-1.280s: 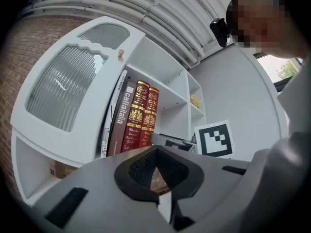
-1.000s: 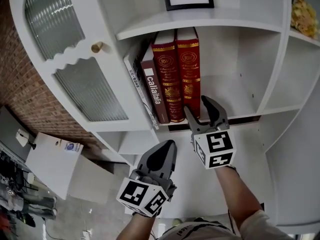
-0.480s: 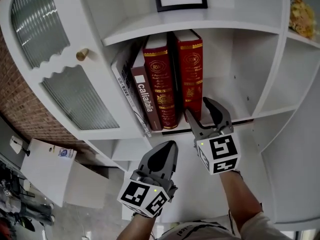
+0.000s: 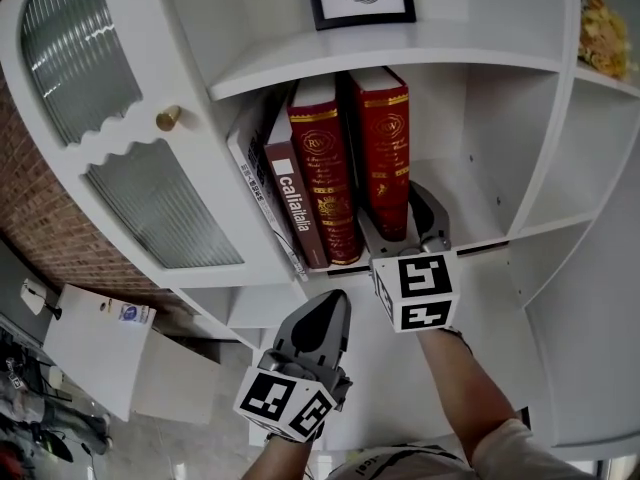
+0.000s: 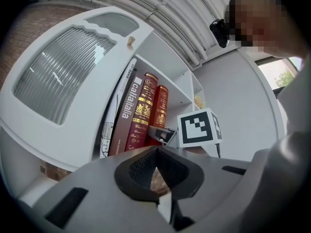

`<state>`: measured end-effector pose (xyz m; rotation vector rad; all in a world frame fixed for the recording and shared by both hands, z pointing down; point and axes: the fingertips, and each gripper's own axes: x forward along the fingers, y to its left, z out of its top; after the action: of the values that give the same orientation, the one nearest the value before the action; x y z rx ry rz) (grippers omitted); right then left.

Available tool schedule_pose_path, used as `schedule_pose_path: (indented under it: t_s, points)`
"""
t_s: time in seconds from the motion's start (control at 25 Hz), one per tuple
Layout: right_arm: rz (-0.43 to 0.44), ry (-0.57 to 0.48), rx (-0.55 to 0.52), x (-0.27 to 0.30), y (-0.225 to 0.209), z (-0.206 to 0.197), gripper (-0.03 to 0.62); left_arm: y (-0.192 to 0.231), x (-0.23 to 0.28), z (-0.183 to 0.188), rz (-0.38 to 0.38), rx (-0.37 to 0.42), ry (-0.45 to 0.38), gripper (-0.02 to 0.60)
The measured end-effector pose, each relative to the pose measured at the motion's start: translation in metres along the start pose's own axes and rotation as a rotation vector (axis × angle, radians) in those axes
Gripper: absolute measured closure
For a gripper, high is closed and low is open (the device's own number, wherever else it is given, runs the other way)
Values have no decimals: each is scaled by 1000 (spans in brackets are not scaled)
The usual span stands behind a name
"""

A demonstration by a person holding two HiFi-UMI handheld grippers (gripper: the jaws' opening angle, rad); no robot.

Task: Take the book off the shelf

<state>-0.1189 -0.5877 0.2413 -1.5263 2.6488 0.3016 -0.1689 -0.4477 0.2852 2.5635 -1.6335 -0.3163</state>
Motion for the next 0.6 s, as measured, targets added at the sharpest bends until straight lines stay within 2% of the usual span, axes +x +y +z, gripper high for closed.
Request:
schedule_pose_path:
  t_s: [0.4,0.6]
  points:
    - [-46,63,-25,19,-10,1,307,9,-8,0,14,-7,-2,571]
    - [-41,68,12,12,-16,2,330,7,-9,1,8,-9,-1,571]
